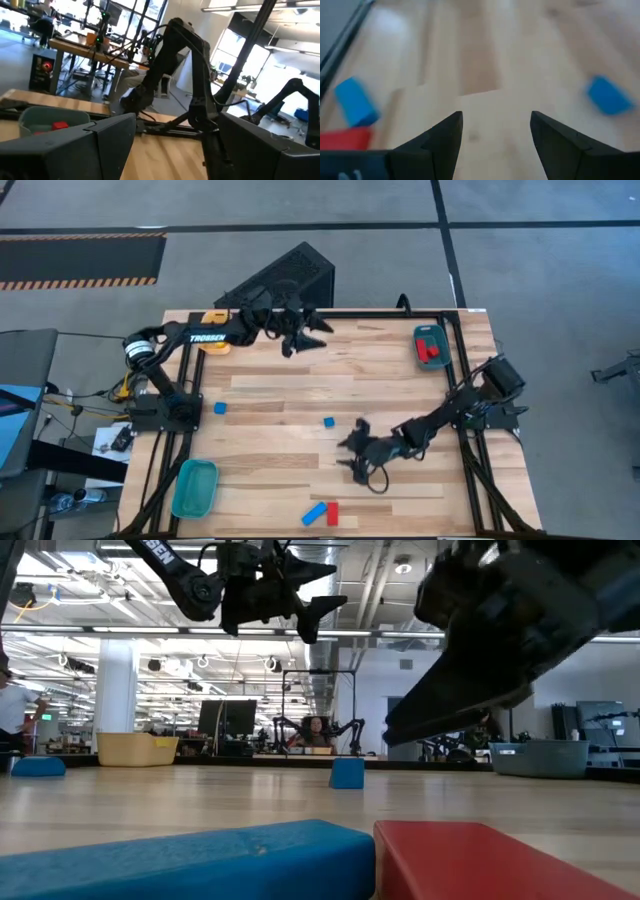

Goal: Sort & place blocks by color
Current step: Put the red block into the dark blue bin

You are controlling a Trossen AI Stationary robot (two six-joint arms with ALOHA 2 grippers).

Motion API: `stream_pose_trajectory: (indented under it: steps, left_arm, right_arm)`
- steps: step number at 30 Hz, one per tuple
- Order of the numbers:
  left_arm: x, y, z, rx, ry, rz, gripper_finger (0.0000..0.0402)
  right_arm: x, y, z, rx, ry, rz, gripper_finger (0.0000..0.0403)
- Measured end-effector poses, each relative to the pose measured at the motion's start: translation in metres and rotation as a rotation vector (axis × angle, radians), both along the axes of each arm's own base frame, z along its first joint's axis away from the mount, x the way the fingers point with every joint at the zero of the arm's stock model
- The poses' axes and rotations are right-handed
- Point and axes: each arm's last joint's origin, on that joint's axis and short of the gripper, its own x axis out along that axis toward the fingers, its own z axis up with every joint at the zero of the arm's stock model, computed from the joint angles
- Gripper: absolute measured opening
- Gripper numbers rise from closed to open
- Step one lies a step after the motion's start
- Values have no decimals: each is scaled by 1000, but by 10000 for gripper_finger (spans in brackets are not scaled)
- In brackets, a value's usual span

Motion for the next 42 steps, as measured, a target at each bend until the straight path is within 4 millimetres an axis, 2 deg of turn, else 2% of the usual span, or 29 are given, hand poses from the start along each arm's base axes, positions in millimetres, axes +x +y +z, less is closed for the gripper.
stream_pose_trajectory:
  steps: [4, 8, 15, 20, 28, 31, 37, 42]
  left_arm:
    - [-6, -32, -4, 18, 7, 6, 274]
    - [-25, -71, 1, 54, -1, 67, 274]
    - [-68, -142, 8, 156, 121, 359, 274]
    - [-92, -174, 14, 207, 197, 555, 274]
    - [-104, -197, 10, 241, 264, 670, 274]
    - [-105, -201, 9, 223, 280, 667, 274]
    - [-106, -207, 6, 215, 298, 641, 274]
    - [-108, -210, 6, 226, 307, 629, 274]
  right_arm:
    - [8, 25, 3, -41, -3, 184, 255]
    - [14, 44, 0, -107, 1, 376, 255]
    - [43, 68, -4, -133, -33, 586, 255]
    - [53, 76, -14, -154, 86, 658, 255]
    - [44, 74, -19, -169, 277, 663, 225]
    - [35, 63, -15, -192, 400, 625, 206]
    - [26, 41, 9, -204, 489, 568, 166]
    - [14, 27, 43, -257, 486, 509, 149]
